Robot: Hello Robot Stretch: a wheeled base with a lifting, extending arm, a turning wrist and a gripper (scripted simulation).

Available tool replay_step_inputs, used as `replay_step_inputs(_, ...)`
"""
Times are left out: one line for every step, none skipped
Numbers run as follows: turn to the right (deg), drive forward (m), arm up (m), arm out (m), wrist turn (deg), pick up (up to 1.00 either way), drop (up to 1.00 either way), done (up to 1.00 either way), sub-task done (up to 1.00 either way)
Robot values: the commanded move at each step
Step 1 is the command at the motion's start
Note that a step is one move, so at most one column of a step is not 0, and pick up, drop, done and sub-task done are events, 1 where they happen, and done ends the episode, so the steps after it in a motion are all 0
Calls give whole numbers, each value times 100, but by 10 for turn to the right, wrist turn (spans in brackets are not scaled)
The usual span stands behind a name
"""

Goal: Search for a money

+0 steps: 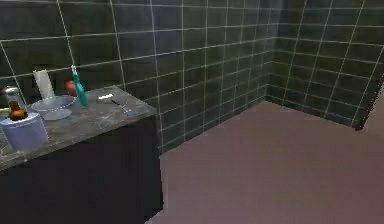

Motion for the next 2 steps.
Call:
replay_step_inputs(-360,0,0,0,0,0,0,0,0)
replay_step_inputs(0,30,0,0,0,0,0,0,0)
